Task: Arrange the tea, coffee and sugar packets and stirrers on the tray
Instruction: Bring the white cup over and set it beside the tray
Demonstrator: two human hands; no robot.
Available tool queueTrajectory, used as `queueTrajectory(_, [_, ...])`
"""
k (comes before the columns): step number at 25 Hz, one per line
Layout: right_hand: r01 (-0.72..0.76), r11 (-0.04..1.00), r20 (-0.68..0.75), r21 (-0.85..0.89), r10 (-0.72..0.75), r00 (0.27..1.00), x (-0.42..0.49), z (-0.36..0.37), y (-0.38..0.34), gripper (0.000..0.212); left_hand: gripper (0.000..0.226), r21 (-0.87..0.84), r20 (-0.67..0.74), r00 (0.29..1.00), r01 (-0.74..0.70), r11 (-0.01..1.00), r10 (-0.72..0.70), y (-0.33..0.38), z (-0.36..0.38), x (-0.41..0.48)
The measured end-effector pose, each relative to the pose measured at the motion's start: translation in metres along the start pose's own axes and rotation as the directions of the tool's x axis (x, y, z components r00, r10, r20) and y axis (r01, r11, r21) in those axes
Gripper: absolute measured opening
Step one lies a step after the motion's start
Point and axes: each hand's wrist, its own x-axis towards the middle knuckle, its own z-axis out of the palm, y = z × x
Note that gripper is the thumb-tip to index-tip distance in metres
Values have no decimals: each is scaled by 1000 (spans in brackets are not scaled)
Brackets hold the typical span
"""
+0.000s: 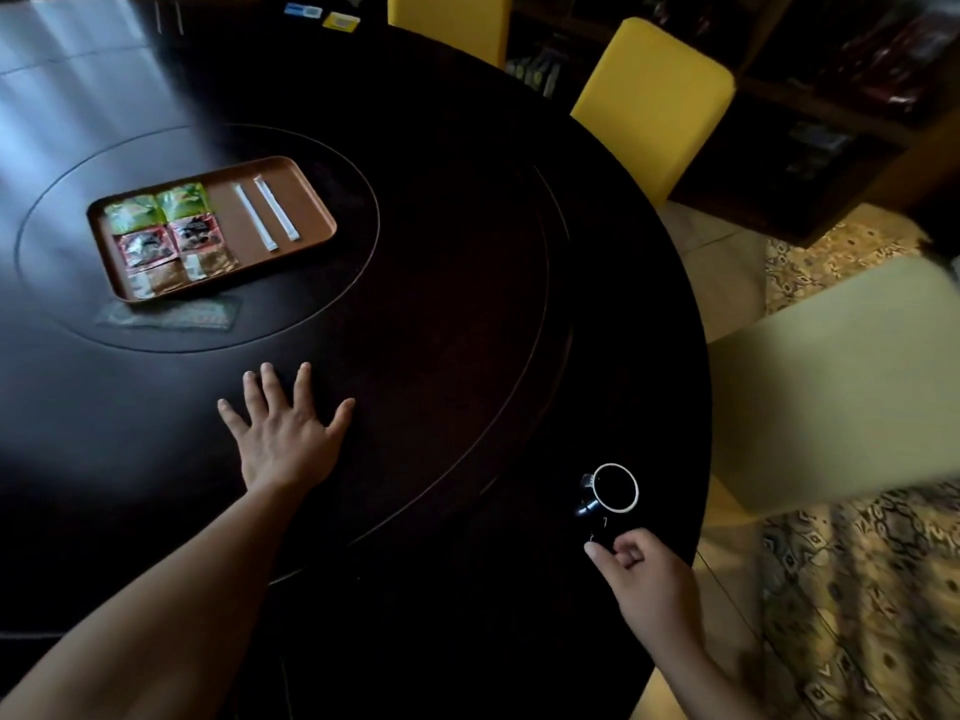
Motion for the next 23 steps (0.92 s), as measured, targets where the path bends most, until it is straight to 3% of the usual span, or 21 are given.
queueTrajectory(5, [13, 1000, -50, 0, -13, 999, 4, 23, 5, 22, 86, -1, -17, 1000, -5, 1000, 5, -1, 1, -1])
queueTrajectory(8, [-49, 977, -76, 207, 66, 995, 14, 14, 1, 19, 86, -2, -22, 1000, -8, 1000, 8, -2, 0, -2])
queueTrajectory(9, [-110, 922, -80, 371, 150, 985, 22, 6, -2, 19, 85, -3, -21, 1000, -6, 1000, 6, -2, 0, -2])
queueTrajectory(10, [-184, 799, -42, 573, 252, 967, 30, -3, -5, 19, 85, -4, -17, 1000, -5, 1000, 5, -1, -1, -2])
queueTrajectory(12, [-312, 448, 133, 838, 388, 912, 42, -14, -11, 19, 84, -7, -12, 1000, -5, 1000, 5, -1, -3, -3])
queueTrajectory(14, [-390, 219, 265, 894, 444, 856, 49, -15, -15, 17, 83, -12, -14, 1000, -2, 1000, 2, -1, -4, -4])
queueTrajectory(17, [-404, -12, 360, 915, 480, 800, 56, -8, -17, 11, 82, -15, -26, 1000, -3, 1000, 2, -2, -4, -4])
queueTrajectory(23, [-514, -229, 560, 827, 421, 714, 56, 1, -17, 13, 81, -12, -41, 999, -12, 1000, 12, -7, -4, -4])
